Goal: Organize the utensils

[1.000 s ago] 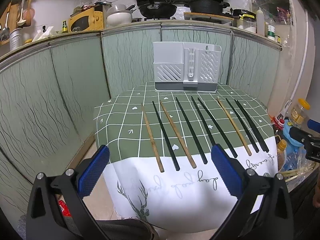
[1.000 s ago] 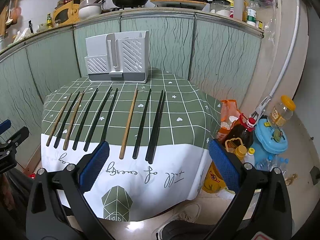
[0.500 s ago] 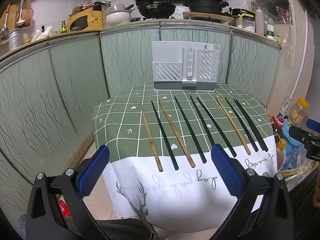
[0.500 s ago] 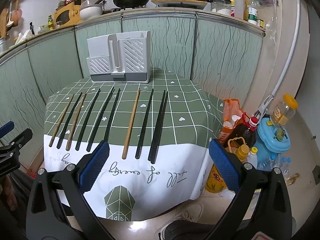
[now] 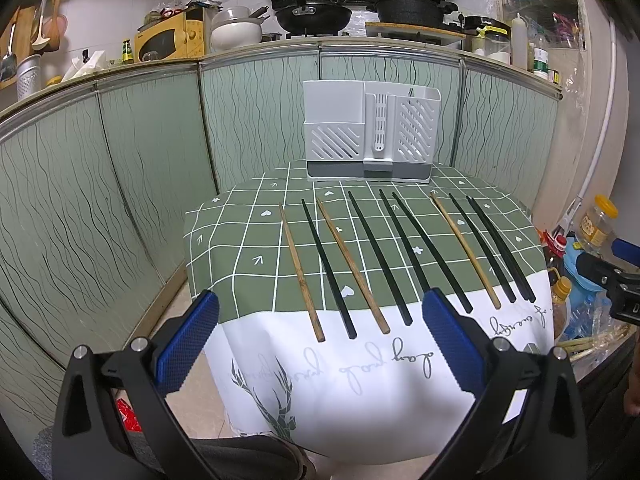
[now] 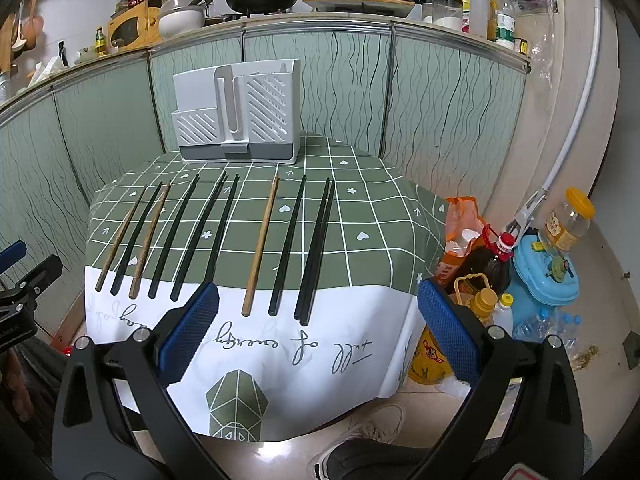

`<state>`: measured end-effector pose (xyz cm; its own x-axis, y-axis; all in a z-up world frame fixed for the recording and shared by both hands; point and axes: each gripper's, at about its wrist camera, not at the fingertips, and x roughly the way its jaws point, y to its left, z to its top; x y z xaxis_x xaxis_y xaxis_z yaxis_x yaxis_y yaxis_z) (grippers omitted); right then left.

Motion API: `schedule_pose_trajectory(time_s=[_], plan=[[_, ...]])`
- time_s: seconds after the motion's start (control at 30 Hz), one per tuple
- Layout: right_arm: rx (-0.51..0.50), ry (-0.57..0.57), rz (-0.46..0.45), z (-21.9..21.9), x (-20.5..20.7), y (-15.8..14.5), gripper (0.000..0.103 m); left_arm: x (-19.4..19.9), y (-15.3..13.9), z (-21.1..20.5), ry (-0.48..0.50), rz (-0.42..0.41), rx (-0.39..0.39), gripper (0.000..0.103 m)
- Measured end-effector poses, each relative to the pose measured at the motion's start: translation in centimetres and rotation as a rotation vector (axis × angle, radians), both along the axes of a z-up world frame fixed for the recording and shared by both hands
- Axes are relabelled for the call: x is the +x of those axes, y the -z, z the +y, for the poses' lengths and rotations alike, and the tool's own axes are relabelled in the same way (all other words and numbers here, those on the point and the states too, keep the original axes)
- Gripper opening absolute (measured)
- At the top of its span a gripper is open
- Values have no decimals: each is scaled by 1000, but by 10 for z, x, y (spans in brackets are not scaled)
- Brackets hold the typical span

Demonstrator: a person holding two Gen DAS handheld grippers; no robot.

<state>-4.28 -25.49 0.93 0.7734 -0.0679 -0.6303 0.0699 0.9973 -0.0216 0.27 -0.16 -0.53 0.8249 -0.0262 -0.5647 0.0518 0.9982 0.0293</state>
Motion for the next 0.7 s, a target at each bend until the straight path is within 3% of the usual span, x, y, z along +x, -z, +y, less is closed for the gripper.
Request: schedule_pose_trajectory(time_s=[0.7], plan=[[-8, 5, -7, -2, -3, -1, 95, 1, 2, -3, 11, 6, 5, 98]])
